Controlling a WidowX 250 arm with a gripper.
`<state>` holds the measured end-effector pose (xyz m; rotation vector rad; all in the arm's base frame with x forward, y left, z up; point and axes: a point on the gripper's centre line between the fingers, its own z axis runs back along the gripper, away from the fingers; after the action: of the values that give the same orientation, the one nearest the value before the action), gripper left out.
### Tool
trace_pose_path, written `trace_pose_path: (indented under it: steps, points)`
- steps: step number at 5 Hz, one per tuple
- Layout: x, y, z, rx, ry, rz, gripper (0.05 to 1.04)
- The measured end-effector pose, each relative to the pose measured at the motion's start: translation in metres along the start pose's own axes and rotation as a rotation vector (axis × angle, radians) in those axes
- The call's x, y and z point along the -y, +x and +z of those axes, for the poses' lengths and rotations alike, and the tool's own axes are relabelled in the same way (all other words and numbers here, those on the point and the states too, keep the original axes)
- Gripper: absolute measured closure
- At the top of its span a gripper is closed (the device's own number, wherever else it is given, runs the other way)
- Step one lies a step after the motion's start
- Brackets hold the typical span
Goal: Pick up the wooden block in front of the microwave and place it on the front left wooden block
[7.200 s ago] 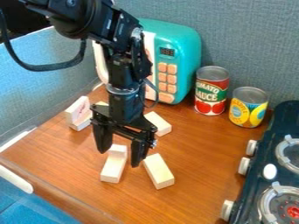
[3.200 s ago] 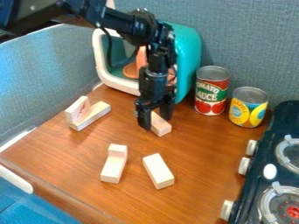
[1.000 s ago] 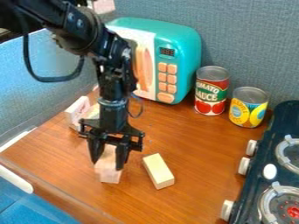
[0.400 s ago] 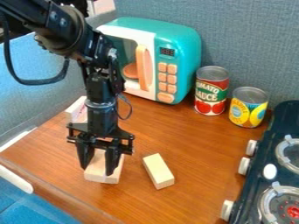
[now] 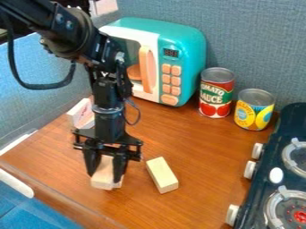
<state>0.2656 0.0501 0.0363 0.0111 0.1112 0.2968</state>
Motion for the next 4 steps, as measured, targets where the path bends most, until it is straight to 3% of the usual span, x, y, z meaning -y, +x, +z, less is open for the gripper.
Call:
trace_pose_path:
  steps: [2,4]
  points:
    - [0.002,0.018,-0.016,0.004,0.023,0.053,0.513]
    - [-0.001,0.037,-0.015,-0.006,-0.008,0.094,0.46]
